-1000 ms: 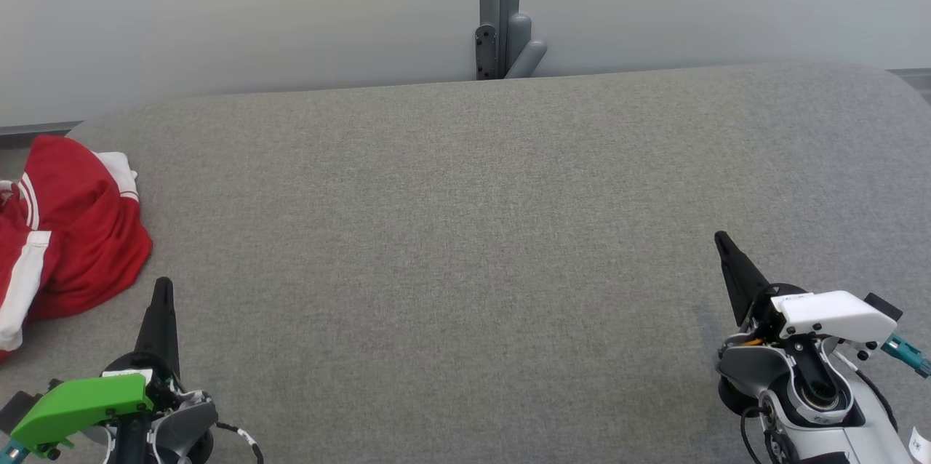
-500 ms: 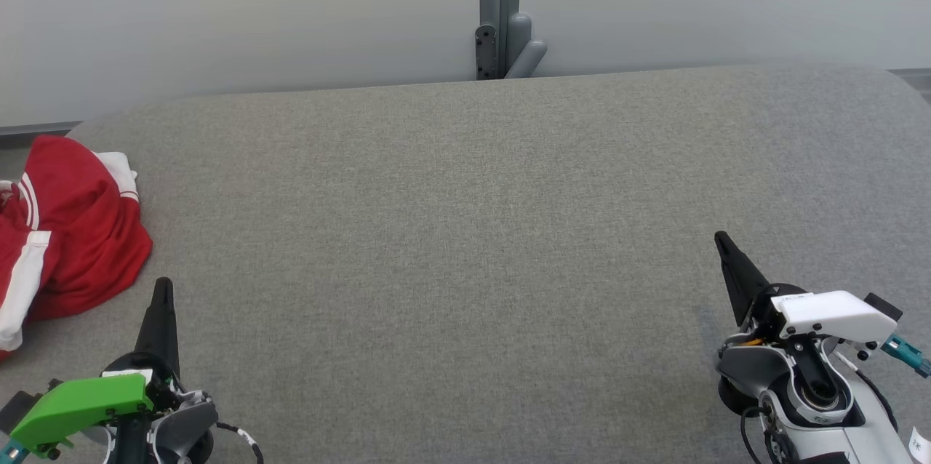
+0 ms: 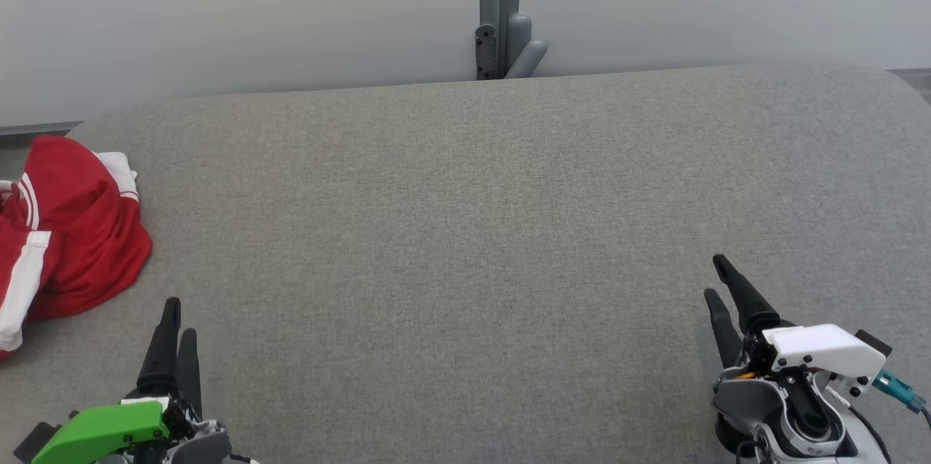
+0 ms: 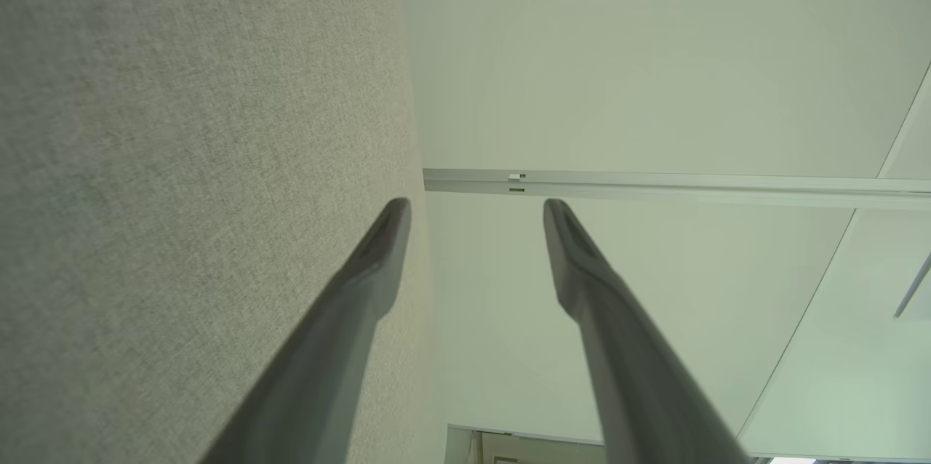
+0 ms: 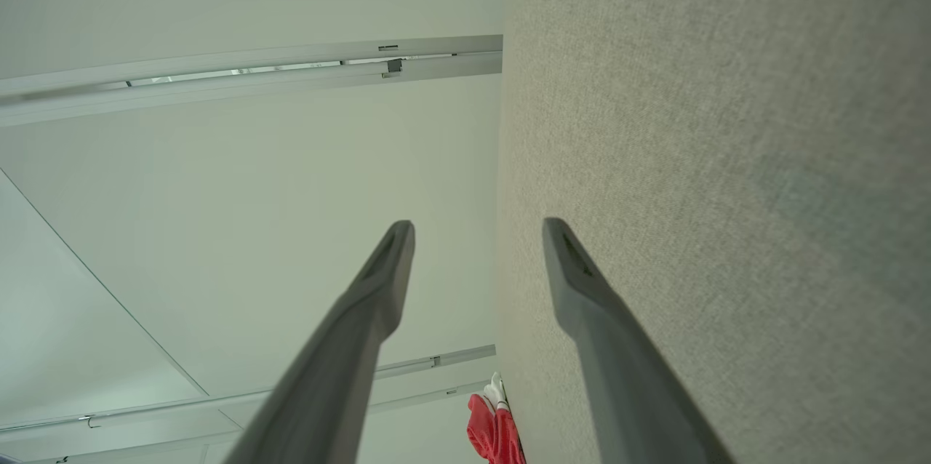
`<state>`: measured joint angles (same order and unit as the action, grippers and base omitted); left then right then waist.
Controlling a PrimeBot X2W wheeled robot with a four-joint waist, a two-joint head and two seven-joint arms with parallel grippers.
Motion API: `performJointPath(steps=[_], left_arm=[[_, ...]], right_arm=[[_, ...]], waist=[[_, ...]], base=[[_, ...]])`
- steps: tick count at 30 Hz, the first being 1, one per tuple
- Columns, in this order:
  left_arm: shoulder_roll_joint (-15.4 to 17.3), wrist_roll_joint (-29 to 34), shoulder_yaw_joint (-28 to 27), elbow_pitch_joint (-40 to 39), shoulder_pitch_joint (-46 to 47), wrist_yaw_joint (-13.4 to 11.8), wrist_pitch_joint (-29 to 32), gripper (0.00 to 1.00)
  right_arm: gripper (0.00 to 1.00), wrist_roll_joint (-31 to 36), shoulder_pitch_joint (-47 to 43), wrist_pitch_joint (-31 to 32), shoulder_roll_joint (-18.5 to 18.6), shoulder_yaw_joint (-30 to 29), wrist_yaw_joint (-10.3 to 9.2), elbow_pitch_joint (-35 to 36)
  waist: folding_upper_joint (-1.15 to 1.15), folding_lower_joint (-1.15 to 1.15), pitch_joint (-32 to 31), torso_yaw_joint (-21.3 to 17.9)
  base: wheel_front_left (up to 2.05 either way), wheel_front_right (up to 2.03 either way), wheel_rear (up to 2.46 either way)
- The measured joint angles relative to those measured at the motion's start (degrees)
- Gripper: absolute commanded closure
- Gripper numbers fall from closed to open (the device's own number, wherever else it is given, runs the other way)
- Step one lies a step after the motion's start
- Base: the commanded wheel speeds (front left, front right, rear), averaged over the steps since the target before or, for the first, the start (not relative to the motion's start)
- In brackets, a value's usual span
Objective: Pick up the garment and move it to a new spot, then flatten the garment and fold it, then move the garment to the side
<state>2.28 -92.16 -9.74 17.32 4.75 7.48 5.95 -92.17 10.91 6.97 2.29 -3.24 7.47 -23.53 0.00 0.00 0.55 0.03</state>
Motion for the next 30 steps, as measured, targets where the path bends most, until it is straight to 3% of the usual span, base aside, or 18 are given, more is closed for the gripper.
performJointPath(steps=[7,13,30], left_arm=[[-0.2,0.2,2.52,-0.19,-1.06,0.0,-1.82,0.0],[-0.18,5.02,3.72,-1.07,-1.12,0.0,-3.61,0.0],[-0.11,28.5,7.82,-6.09,-1.86,0.0,-7.64,0.0]], right_arm=[[0.0,0.02,-1.57,-1.85,-0.19,1.26,0.0,0.76],[0.0,2.36,-2.43,-3.82,-0.18,1.82,0.0,1.7],[0.0,28.51,-3.9,-7.93,-0.08,4.47,0.0,6.75]], waist=[[0.0,0.0,-0.12,-0.04],[0.0,0.0,-0.29,-0.08],[0.0,0.0,-0.49,-0.3]], base=[[0.0,0.0,0.0],[0.0,0.0,0.0],[0.0,0.0,0.0]])
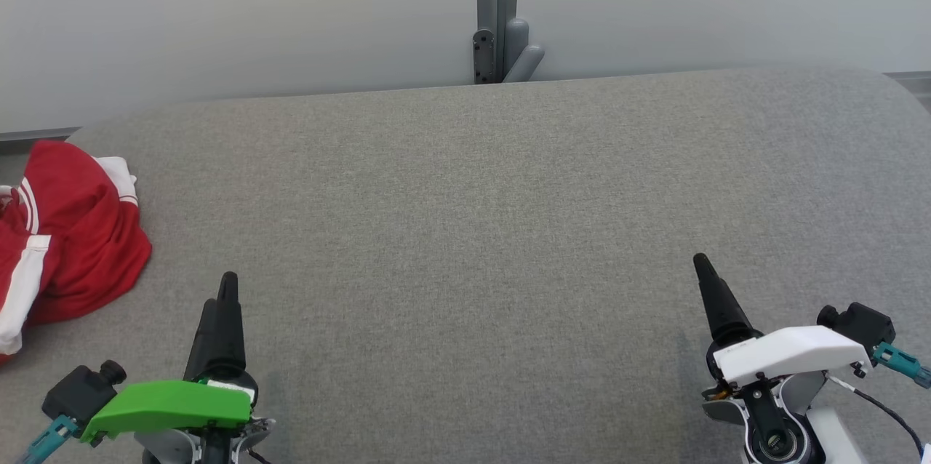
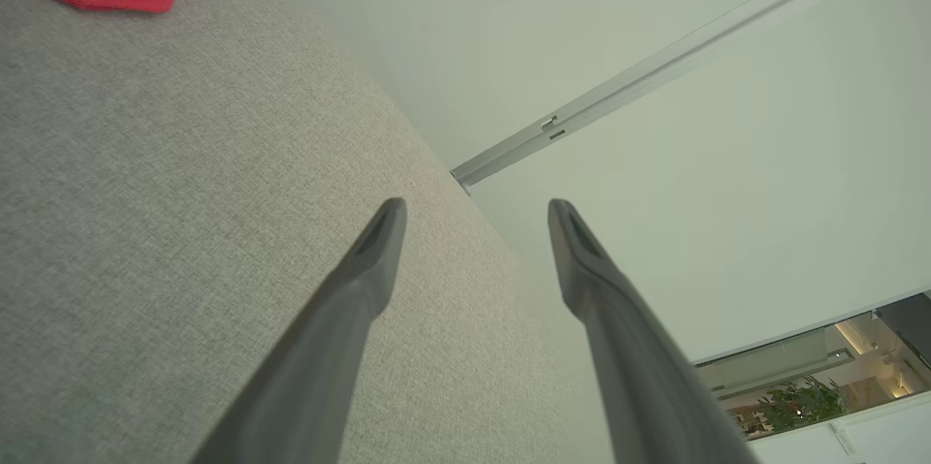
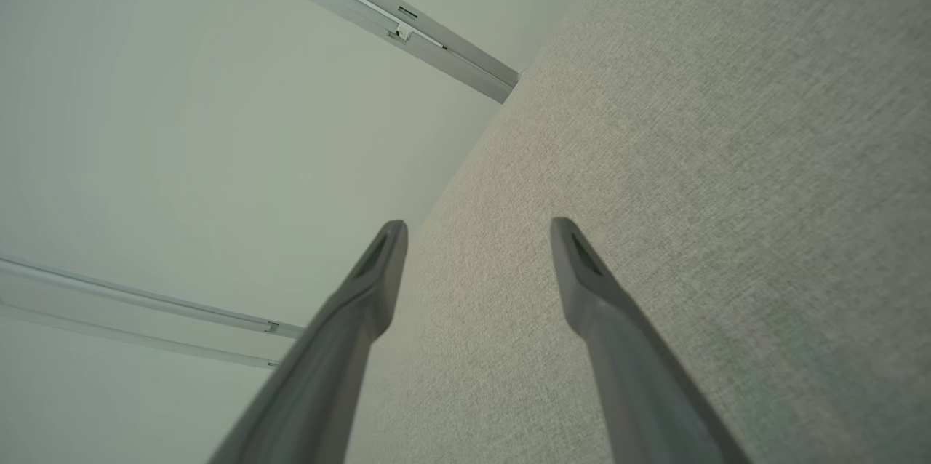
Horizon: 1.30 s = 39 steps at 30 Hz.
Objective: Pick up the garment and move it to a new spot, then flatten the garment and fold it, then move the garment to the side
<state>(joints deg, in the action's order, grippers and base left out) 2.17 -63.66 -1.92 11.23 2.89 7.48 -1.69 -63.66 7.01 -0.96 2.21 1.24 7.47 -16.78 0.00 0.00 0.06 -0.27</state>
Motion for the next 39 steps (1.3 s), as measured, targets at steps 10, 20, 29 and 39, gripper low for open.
performJointPath(steps=[10,20,29,39], left_arm=[[0.05,12.37,3.85,-1.69,-0.58,-1.9,-1.94,0.0],[0.12,21.27,6.58,-3.27,-0.96,-2.04,-3.97,0.0],[0.2,27.84,8.28,-3.53,-1.76,-3.21,-5.44,0.0],[0.25,34.86,9.96,-4.85,-1.76,-3.74,-6.99,0.0]], right_arm=[[0.0,11.2,-1.62,-2.04,0.1,0.85,0.0,3.26],[0.0,21.3,-2.42,-4.19,0.19,2.99,0.0,7.13],[0.0,27.32,-3.42,-5.75,0.22,3.72,0.0,7.67],[0.0,33.83,-4.09,-7.24,0.27,4.82,0.01,9.1]], waist=[[0.0,0.0,-0.25,-0.24],[0.0,0.0,-0.68,-0.33],[0.0,0.0,-1.1,-0.62],[0.0,0.0,-1.16,-0.73]], base=[[0.0,0.0,0.0],[0.0,0.0,0.0],[0.0,0.0,0.0],[0.0,0.0,0.0]])
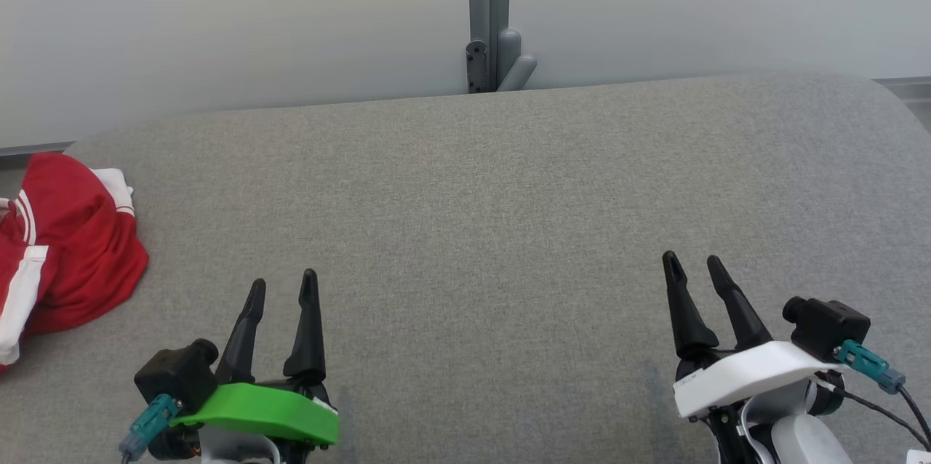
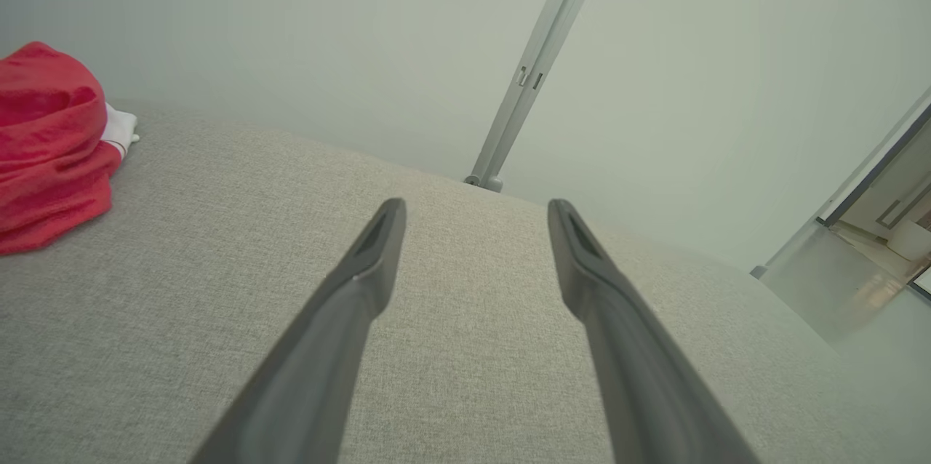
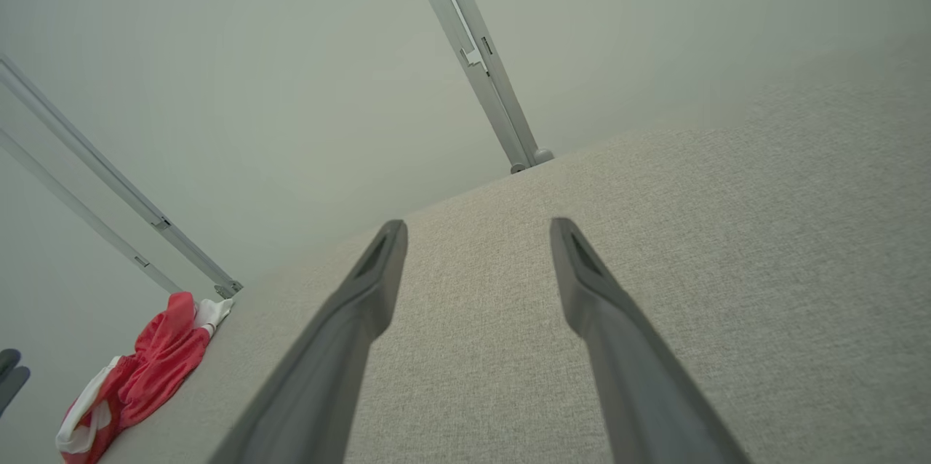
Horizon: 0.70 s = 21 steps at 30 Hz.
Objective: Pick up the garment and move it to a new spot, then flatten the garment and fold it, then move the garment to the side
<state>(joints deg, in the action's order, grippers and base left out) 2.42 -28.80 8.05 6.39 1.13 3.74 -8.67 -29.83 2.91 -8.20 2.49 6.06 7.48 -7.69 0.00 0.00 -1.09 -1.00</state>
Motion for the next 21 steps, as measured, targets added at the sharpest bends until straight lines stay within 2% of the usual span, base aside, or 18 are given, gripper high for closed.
performJointPath(steps=[21], left_arm=[[0.1,10.88,2.48,-1.86,-0.51,-0.3,-2.59,0.0]], right_arm=[[0.0,10.92,-1.39,-2.96,0.1,-0.05,0.0,1.57]], waist=[[0.0,0.0,-0.29,-0.1]], base=[[0.0,0.0,0.0]])
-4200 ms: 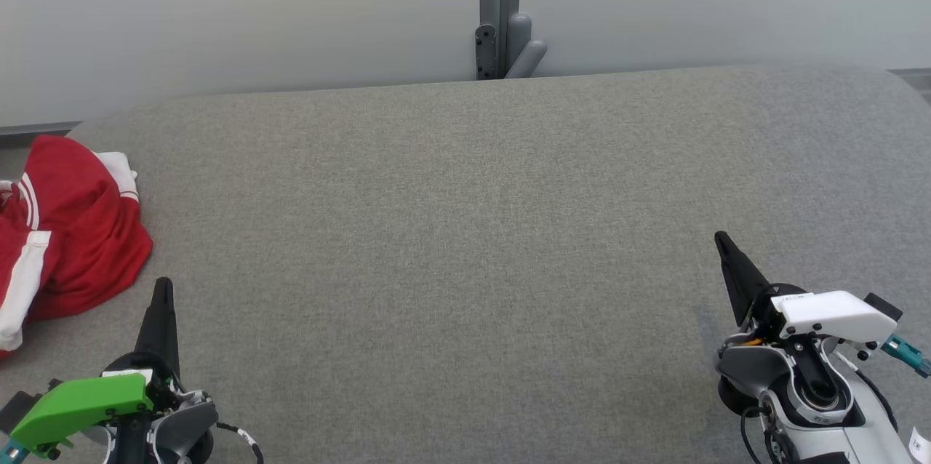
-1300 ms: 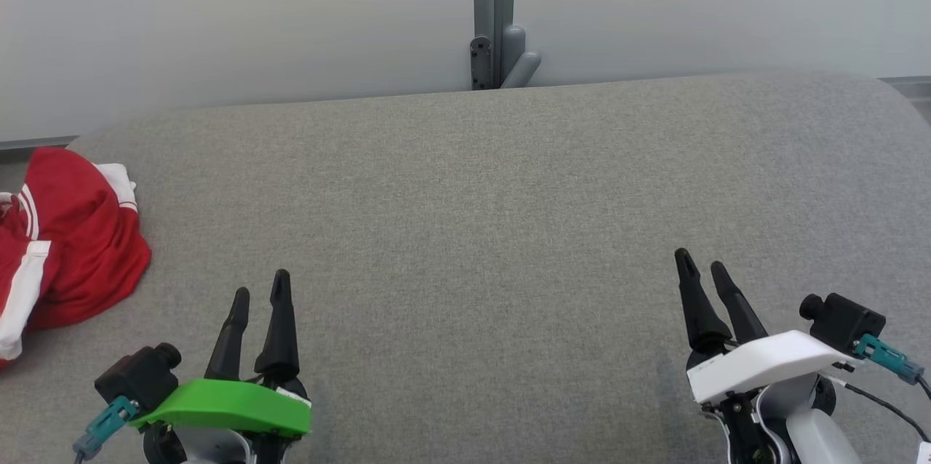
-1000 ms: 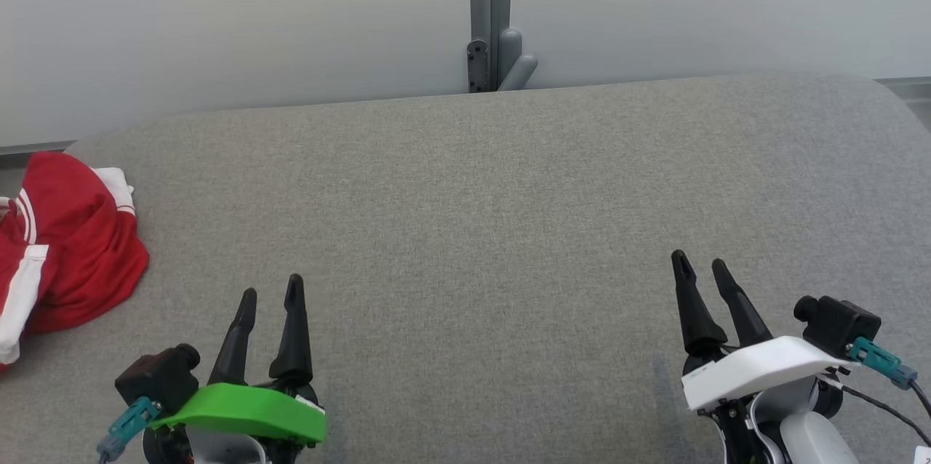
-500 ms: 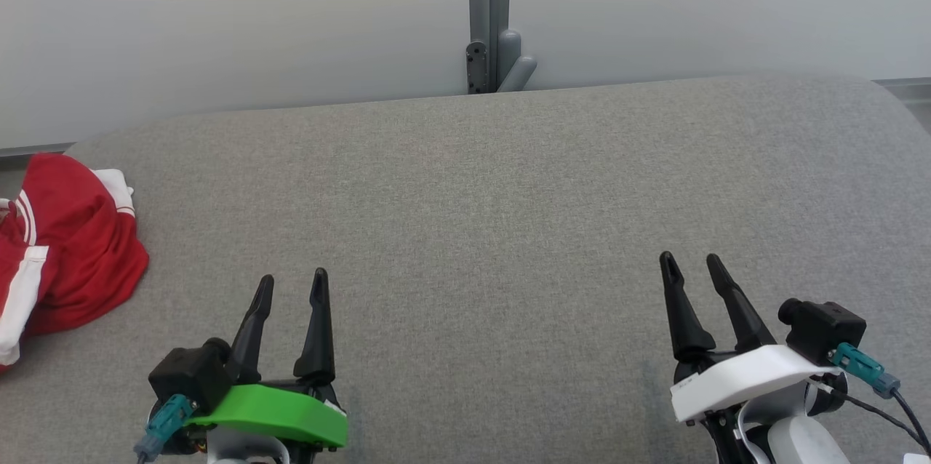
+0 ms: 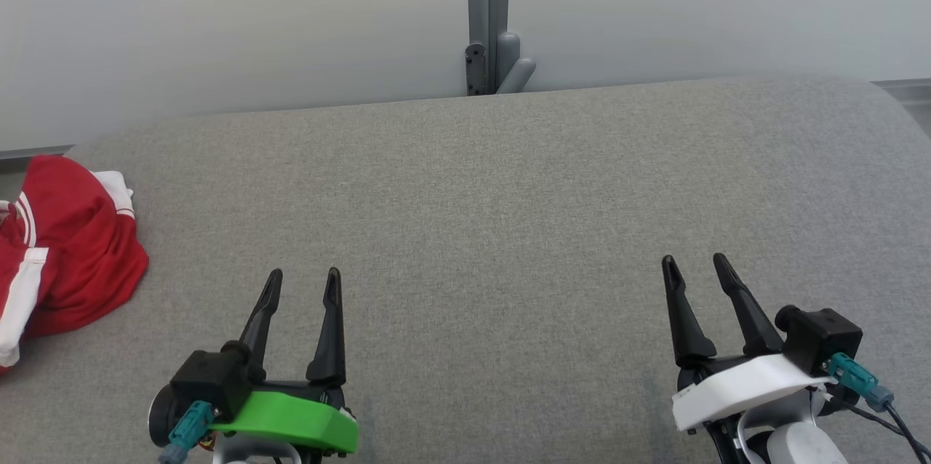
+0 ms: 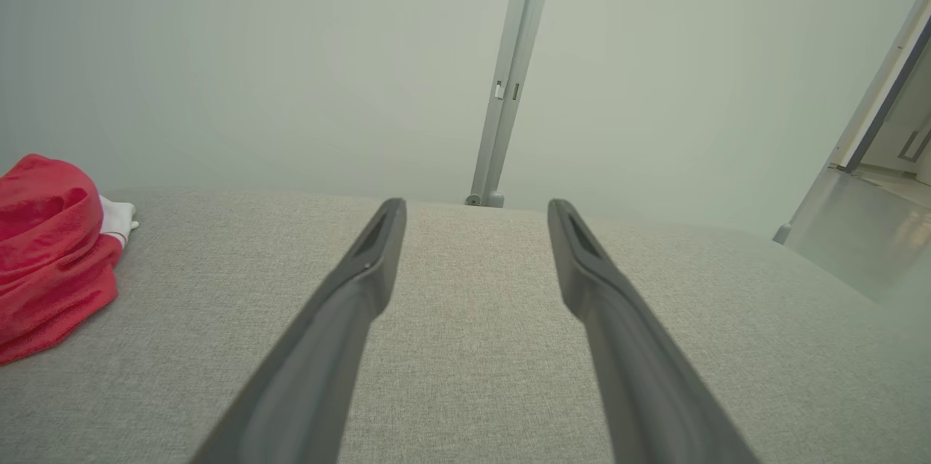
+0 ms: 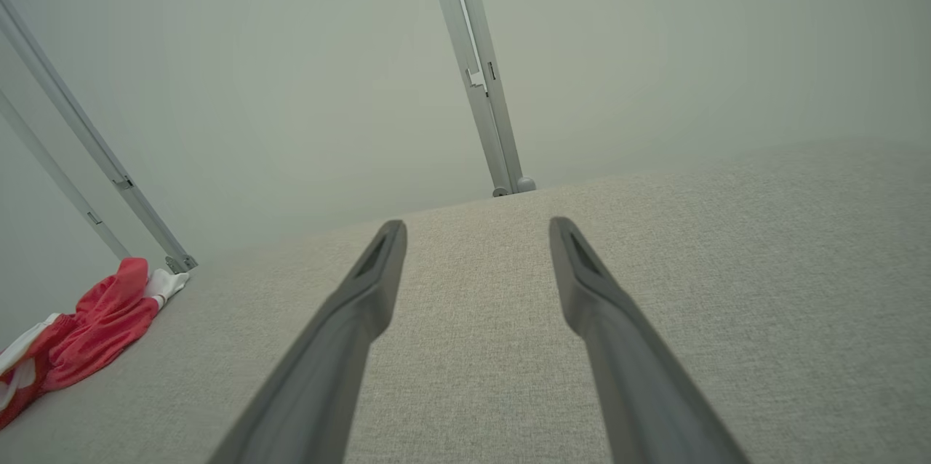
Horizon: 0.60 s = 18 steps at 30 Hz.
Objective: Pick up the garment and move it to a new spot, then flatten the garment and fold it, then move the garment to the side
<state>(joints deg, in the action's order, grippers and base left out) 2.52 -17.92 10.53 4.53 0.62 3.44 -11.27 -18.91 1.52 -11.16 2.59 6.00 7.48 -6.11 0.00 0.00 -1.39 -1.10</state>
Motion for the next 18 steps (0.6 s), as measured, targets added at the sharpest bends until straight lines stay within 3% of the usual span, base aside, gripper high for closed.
performJointPath(steps=[18], left_arm=[[0.11,7.08,1.3,-0.55,-0.32,-0.38,-1.98,0.0]], right_arm=[[0.0,7.02,-0.83,-2.08,0.07,0.81,0.0,0.97]], waist=[[0.0,0.0,-0.03,-0.12]], base=[[0.0,0.0,0.0]])
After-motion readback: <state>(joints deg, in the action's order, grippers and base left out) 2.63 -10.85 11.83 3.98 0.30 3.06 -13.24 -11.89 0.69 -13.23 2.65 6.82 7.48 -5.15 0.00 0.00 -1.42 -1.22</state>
